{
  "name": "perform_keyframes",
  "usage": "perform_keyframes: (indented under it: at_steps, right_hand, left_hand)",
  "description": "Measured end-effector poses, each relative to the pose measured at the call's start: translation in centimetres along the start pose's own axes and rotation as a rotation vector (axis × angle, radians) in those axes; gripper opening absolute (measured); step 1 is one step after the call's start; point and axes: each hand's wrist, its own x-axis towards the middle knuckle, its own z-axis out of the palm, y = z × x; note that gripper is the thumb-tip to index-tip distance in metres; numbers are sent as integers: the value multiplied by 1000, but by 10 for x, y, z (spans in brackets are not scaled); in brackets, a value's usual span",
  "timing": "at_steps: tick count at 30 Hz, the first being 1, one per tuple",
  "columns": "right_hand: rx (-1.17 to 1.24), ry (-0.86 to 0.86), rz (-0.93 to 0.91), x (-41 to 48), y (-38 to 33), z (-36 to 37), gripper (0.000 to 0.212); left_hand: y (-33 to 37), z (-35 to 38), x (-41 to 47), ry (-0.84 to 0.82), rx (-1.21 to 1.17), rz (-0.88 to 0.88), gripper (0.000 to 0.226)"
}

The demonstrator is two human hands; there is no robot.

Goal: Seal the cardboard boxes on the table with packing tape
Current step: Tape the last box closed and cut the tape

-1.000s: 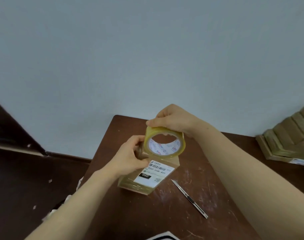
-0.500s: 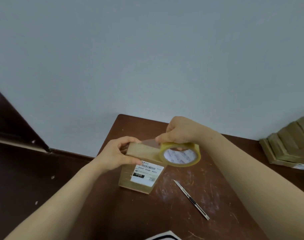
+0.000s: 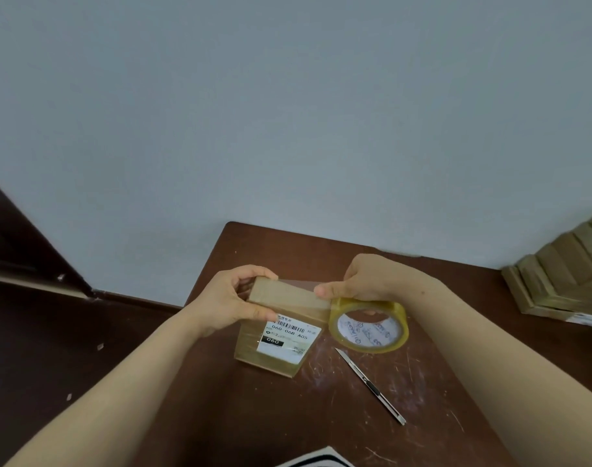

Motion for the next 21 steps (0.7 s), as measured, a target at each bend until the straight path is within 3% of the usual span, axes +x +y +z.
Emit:
perform_keyframes:
  at_steps: [5,10,15,17,19,21]
  right_hand:
    - [-101,-15,80,5,1,16,67]
    - [92,-86,94,13,4,35,66]
    - [110,-105,84,20,5,37,67]
    - [130,-100,78,21,5,36,68]
    - [138,-101,65,21,3,39,70]
    - [121,-102,39,21,1,44,75]
  left_hand:
    - [-4,1,1,6,-22,-22,59]
    - [-8,-3,-7,4,-60,-62,59]
    - [13,-18,-13,-186,137,-173,45]
    - [27,-4,-4,-66,375,-158,43]
    - [35,27,8,78,859,-2,42]
    - [33,53,11,107,1223,47,54]
